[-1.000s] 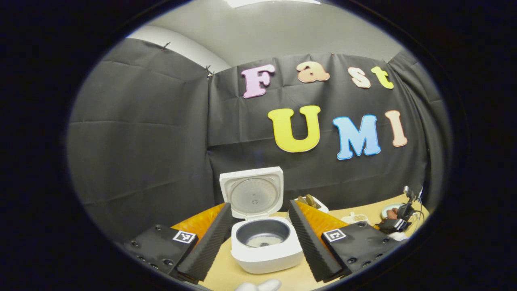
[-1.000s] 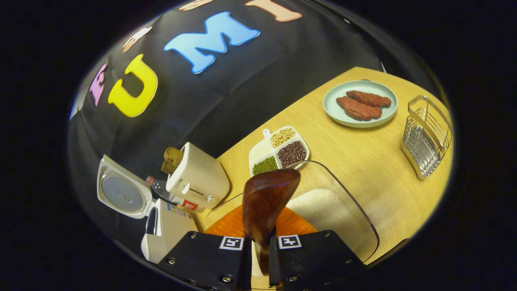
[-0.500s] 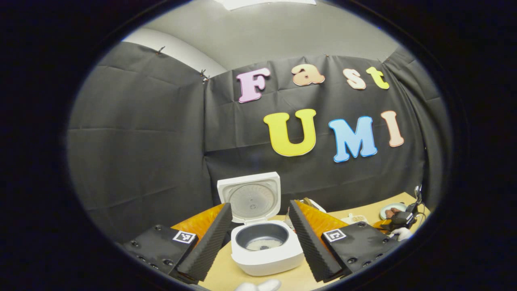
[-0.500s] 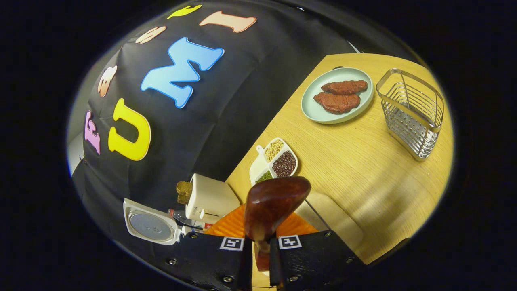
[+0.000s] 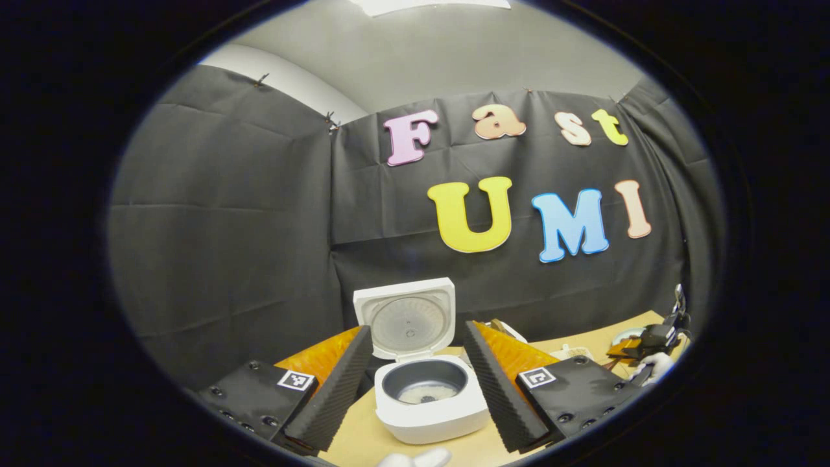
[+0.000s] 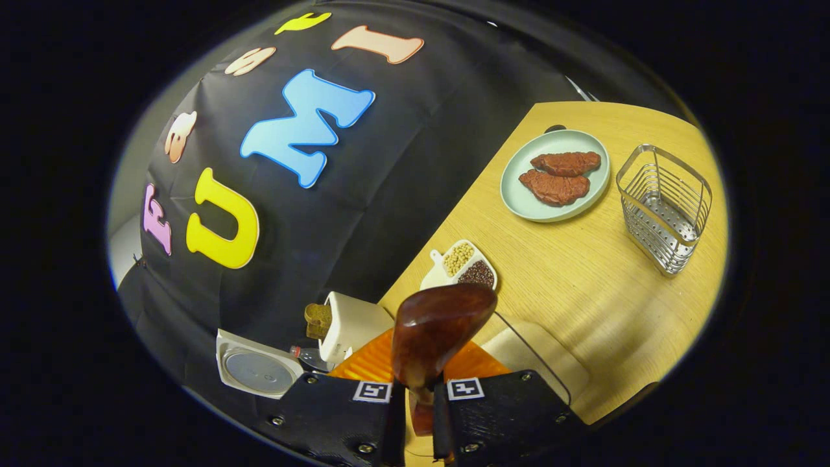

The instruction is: Close the left gripper, press the button to open the rice cooker; take a wooden spoon from the chopstick holder with the right hand, scoop a spoonful of rice and pour it into the rice cooker, then put the wooden spoon back into the chopstick holder.

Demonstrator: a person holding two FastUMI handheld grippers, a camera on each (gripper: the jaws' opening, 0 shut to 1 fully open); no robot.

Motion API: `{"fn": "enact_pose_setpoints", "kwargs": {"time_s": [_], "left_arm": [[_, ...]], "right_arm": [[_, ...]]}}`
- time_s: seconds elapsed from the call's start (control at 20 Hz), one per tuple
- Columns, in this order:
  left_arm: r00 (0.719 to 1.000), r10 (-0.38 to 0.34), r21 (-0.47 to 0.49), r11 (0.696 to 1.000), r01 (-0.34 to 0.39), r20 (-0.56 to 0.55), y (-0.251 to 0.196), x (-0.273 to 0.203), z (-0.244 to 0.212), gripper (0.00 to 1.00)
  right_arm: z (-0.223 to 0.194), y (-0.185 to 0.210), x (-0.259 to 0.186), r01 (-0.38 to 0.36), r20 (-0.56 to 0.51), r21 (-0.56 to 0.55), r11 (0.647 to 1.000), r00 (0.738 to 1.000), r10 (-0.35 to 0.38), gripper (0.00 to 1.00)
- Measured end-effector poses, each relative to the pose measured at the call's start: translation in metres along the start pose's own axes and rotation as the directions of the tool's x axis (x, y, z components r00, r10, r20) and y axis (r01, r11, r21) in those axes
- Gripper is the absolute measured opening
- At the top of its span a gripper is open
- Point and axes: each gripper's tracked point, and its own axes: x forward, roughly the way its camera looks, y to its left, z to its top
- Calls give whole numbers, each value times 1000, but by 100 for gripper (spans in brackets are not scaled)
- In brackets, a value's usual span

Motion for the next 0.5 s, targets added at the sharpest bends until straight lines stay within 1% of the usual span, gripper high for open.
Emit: {"fn": "enact_pose_setpoints", "kwargs": {"time_s": [0.1, 0.25, 0.35, 0.5], "left_arm": [[1000, 6, -7, 1000, -6, -1, 6, -1, -2, 100], [1000, 8, -37, 999, -8, -9, 17, -2, -7, 100], [1000, 20, -28, 999, -20, -9, 29, -2, -12, 100], [999, 37, -28, 999, -37, -13, 47, -6, -17, 100]], "right_arm": [[4, 18, -6, -18, 6, -42, 999, 1000, 18, 17], [12, 52, -10, -44, 21, -34, 998, 999, 45, 17], [11, 76, -11, -62, 20, -25, 998, 998, 62, 17], [5, 120, -8, -109, 12, -11, 994, 994, 109, 17]]}}
